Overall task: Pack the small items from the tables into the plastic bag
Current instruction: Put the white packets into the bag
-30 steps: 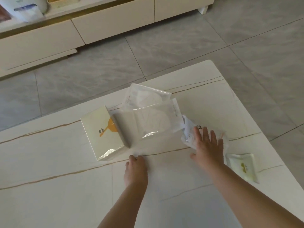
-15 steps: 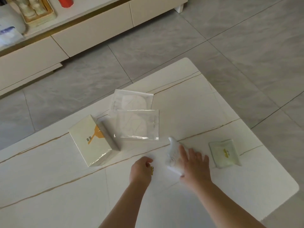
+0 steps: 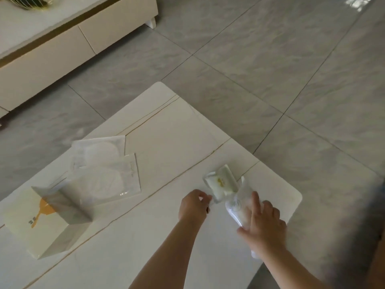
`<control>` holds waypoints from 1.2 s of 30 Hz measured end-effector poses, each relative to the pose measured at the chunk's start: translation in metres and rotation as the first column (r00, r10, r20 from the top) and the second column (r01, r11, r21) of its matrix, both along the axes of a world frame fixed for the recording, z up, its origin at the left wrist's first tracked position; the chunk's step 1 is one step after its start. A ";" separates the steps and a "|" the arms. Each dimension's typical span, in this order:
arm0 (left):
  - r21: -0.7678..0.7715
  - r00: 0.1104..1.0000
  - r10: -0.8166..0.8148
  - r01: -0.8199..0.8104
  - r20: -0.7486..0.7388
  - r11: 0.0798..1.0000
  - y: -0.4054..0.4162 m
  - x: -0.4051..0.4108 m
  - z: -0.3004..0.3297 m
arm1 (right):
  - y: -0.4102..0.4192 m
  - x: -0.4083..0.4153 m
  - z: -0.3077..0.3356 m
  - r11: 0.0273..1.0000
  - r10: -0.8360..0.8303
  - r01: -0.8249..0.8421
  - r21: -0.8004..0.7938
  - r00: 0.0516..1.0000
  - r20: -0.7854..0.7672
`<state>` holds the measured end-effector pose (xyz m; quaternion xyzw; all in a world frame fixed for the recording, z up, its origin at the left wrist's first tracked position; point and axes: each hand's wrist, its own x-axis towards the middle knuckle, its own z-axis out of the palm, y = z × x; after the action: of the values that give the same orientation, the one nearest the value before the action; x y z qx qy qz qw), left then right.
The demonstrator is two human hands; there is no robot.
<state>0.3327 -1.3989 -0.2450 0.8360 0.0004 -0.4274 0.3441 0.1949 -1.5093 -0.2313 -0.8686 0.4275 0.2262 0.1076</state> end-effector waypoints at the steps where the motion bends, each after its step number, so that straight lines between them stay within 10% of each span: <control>1: -0.003 1.000 0.015 -0.015 -0.004 1.000 -0.011 -0.003 -0.002 | -0.007 -0.004 -0.002 0.999 -0.047 0.047 0.013 0.999 -0.006; 14: 0.159 0.953 -0.122 0.079 0.279 0.984 -0.082 0.012 -0.042 | -0.038 -0.017 -0.048 0.998 -0.060 0.061 -0.005 0.997 0.038; 31: -0.023 0.977 0.215 -0.215 -0.003 0.976 -0.061 0.016 -0.043 | -0.033 -0.027 -0.055 0.988 -0.101 0.087 0.127 0.990 0.102; 36: 0.066 0.992 -0.102 0.097 0.072 0.993 -0.061 0.011 -0.048 | -0.031 -0.023 -0.057 0.991 -0.107 0.100 0.086 0.991 0.078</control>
<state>0.3440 -1.4595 -0.2931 0.8608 -0.0409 -0.4120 0.2960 0.1720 -1.5399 -0.2885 -0.8487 0.4575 0.2018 0.1723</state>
